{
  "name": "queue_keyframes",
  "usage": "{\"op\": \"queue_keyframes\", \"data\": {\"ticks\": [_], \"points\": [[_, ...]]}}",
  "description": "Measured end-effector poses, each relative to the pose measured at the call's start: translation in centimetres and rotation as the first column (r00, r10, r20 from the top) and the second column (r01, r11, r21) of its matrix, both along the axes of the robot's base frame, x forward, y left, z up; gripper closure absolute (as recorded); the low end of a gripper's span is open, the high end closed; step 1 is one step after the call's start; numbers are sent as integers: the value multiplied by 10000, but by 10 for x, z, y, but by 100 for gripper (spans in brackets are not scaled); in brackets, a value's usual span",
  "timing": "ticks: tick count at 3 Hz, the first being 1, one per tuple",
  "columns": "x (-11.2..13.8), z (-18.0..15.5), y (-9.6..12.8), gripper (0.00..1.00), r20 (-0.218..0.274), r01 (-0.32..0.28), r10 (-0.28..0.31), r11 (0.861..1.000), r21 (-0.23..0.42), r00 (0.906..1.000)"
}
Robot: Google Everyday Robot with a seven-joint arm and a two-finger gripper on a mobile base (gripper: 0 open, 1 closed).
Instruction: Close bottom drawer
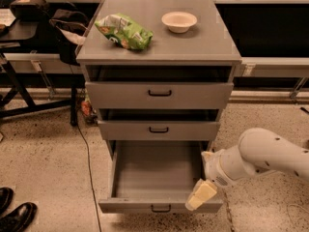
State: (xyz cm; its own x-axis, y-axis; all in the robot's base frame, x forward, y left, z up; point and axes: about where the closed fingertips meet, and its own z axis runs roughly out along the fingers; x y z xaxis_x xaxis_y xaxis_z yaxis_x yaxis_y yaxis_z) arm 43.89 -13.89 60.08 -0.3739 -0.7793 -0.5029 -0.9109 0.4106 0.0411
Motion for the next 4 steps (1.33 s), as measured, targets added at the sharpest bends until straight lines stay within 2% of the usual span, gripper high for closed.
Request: {"op": "queue_keyframes", "data": {"ticks": [1, 2, 4], "points": [[-3, -5, 2, 0, -50, -87, 88, 9999, 144, 9999], [-1, -31, 5, 0, -356, -31, 49, 9987, 510, 9994], [8, -117, 9, 0, -1225, 452, -339, 9948, 909, 9919]]}}
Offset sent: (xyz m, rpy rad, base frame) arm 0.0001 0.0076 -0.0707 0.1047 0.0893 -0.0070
